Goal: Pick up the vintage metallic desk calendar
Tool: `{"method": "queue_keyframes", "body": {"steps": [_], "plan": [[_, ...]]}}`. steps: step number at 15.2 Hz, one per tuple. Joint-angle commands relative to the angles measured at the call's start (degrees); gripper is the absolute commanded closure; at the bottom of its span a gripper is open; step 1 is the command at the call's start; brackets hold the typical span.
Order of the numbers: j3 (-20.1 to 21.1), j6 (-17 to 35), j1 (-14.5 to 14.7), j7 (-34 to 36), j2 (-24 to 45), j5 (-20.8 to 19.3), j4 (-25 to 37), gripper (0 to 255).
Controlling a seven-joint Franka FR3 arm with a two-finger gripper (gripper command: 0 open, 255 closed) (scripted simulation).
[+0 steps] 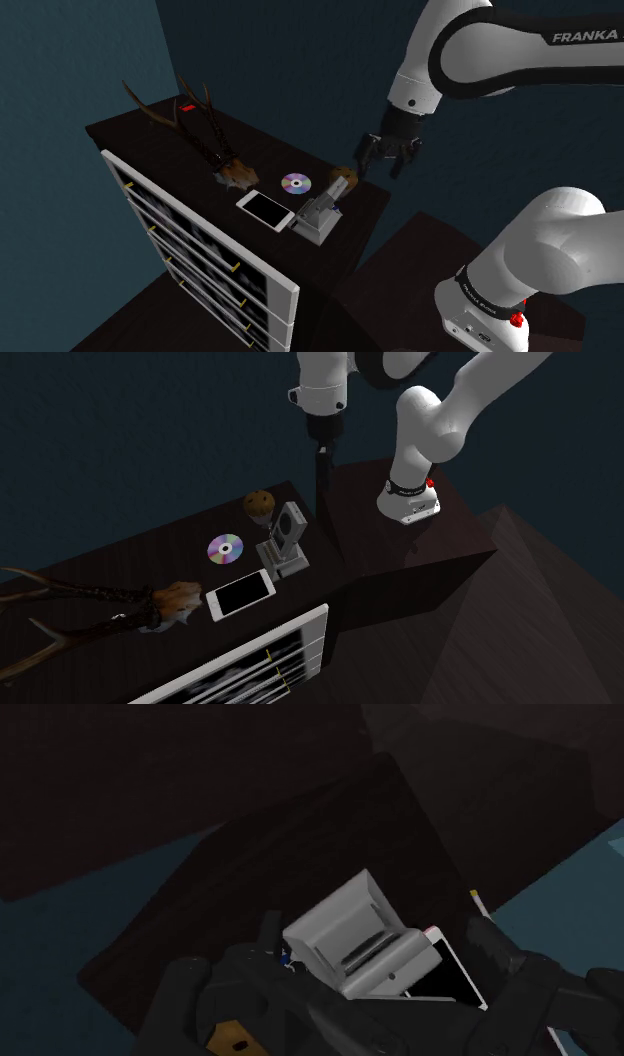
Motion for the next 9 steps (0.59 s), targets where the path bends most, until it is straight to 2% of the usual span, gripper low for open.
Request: {"method": "queue_keyframes", "body": {"steps": [1,7,8,9], "plan": [[3.4,5.7,-0.9,6.9,1.2,3.2,-1.4,0],[15.3,24.8,-5.0,26.3,10.3,10.3,-2.5,0],[17.0,27.4,-5.9,28.9,11.9,10.7,-2.2,0],[17.3,28.4,-5.9,28.7,12.4,11.0,-2.7,0]]}}
